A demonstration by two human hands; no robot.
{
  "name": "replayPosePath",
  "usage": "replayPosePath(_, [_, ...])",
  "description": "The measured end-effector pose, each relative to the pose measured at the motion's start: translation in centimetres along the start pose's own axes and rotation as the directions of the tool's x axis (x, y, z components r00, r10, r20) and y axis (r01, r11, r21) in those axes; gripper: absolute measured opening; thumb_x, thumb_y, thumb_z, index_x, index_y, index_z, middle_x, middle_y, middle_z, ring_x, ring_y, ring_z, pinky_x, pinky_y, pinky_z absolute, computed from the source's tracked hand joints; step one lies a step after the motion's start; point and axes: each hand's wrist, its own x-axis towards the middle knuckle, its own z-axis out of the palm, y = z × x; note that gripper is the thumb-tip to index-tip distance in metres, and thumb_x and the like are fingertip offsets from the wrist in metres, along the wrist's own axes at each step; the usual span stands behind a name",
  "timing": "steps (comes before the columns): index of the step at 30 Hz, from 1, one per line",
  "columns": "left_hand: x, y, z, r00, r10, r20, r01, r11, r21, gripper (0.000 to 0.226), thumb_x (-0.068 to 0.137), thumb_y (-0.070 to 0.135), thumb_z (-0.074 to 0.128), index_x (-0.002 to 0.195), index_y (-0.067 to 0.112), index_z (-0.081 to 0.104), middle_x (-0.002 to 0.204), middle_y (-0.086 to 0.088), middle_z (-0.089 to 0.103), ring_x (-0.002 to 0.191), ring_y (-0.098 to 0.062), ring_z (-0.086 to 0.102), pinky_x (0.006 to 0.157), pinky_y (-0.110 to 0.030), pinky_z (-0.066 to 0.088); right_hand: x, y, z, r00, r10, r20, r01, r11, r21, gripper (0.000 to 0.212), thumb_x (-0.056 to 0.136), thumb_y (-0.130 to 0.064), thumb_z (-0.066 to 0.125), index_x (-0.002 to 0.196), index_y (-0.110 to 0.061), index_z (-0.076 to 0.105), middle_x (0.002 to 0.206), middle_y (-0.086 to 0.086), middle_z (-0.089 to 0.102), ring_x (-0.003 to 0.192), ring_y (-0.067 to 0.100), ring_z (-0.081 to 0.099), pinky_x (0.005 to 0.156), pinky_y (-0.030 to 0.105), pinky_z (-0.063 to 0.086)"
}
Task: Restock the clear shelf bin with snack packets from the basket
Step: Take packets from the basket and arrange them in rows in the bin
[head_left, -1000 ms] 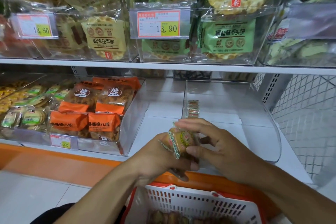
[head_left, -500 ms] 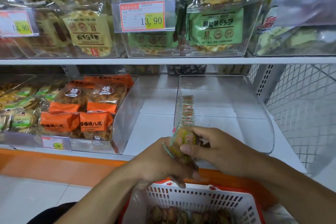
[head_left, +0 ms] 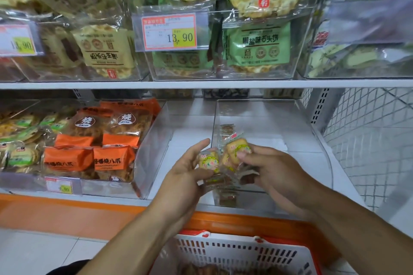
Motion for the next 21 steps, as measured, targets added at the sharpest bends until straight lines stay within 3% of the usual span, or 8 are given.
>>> replayPosePath(2, [0.0, -0.4, 0.1, 0.997, 0.079, 0.02, -0.08, 0.994, 0.069, 0.064, 0.092, -0.018, 0.052, 0.136, 0.028, 0.059, 0.126, -0.004, 0.071, 0.108, -0.032, 0.072, 0.084, -0.037, 0.06, 0.1, 0.1, 0.2, 1.0, -0.008, -0.004, 0.008, 1.0, 0.02, 0.031, 0.093, -0.009, 0.062, 0.121, -0.021, 0.07, 0.104, 0.004, 0.077, 0.086, 0.01, 0.072, 0.068, 0.022, 0.051])
replayPosePath(5, [0.2, -0.9, -0.3, 0.988, 0.146, 0.047, -0.15, 0.983, 0.107, 0.076, 0.08, -0.012, 0.072, 0.138, 0.033, 0.056, 0.131, 0.001, 0.069, 0.112, -0.027, 0.071, 0.083, -0.034, 0.06, 0.0, 0.1, 0.1, 0.998, -0.044, -0.037, 0.044, 0.999, 0.017, 0.034, 0.092, -0.003, 0.064, 0.112, -0.029, 0.069, 0.111, -0.002, 0.077, 0.088, 0.005, 0.073, 0.064, 0.014, 0.051])
replayPosePath(7, [0.3, -1.0, -0.5, 0.987, 0.154, 0.047, -0.159, 0.98, 0.118, 0.081, 0.071, -0.007, 0.08, 0.135, 0.036, 0.058, 0.132, 0.004, 0.069, 0.114, -0.024, 0.071, 0.082, -0.034, 0.061, -0.1, 0.2, 0.2, 0.998, -0.047, -0.038, 0.047, 0.999, 0.006, 0.034, 0.092, -0.001, 0.063, 0.111, -0.028, 0.07, 0.111, -0.002, 0.077, 0.09, 0.004, 0.072, 0.065, 0.014, 0.051])
replayPosePath(11, [0.5, -1.1, -0.4, 0.972, 0.211, 0.106, -0.232, 0.94, 0.251, 0.063, 0.066, 0.01, 0.089, 0.12, 0.036, 0.07, 0.126, 0.002, 0.072, 0.114, -0.021, 0.071, 0.085, -0.034, 0.061, -0.1, 0.6, 1.0, 0.997, -0.047, -0.061, 0.045, 0.998, -0.043, 0.029, 0.098, -0.015, 0.059, 0.123, -0.025, 0.071, 0.112, 0.002, 0.076, 0.102, 0.014, 0.072, 0.08, 0.022, 0.054])
replayPosePath(14, [0.4, -1.4, -0.3, 0.965, 0.247, 0.089, -0.262, 0.919, 0.295, 0.059, 0.067, 0.024, 0.088, 0.121, 0.036, 0.07, 0.123, 0.002, 0.074, 0.116, -0.02, 0.07, 0.087, -0.034, 0.061, -0.3, 0.8, 2.0, 0.993, -0.044, -0.106, 0.037, 0.997, -0.063, 0.026, 0.101, -0.033, 0.054, 0.097, -0.037, 0.079, 0.091, -0.014, 0.078, 0.083, -0.006, 0.071, 0.061, 0.004, 0.049])
replayPosePath(16, [0.4, -1.4, -0.1, 0.966, 0.248, 0.071, -0.257, 0.915, 0.309, 0.054, 0.071, 0.033, 0.086, 0.122, 0.037, 0.07, 0.121, -0.001, 0.075, 0.117, -0.021, 0.069, 0.091, -0.038, 0.06, -0.3, 1.1, 2.2, 0.993, -0.032, -0.115, 0.023, 0.997, -0.08, 0.031, 0.101, -0.039, 0.052, 0.086, -0.045, 0.079, 0.088, -0.014, 0.078, 0.08, -0.004, 0.072, 0.061, 0.008, 0.052])
replayPosePath(19, [0.6, -1.4, 0.4, 0.983, 0.183, 0.023, -0.184, 0.955, 0.234, 0.038, 0.085, 0.037, 0.074, 0.123, 0.034, 0.071, 0.119, -0.005, 0.075, 0.113, -0.026, 0.071, 0.093, -0.043, 0.058, 0.0, 1.1, 2.0, 0.987, -0.035, -0.155, 0.034, 0.999, -0.011, 0.023, 0.101, -0.028, 0.057, 0.1, -0.035, 0.079, 0.098, -0.001, 0.079, 0.092, 0.015, 0.076, 0.076, 0.027, 0.059])
replayPosePath(21, [0.8, -1.3, 0.6, 0.995, 0.098, -0.017, -0.095, 0.986, 0.134, 0.027, 0.1, 0.025, 0.058, 0.123, 0.028, 0.073, 0.12, -0.008, 0.074, 0.111, -0.025, 0.071, 0.088, -0.042, 0.058, 0.3, 0.8, 1.7, 0.988, -0.056, -0.145, 0.053, 0.998, -0.03, 0.025, 0.1, -0.021, 0.059, 0.106, -0.037, 0.077, 0.103, -0.002, 0.078, 0.097, 0.013, 0.074, 0.074, 0.023, 0.058])
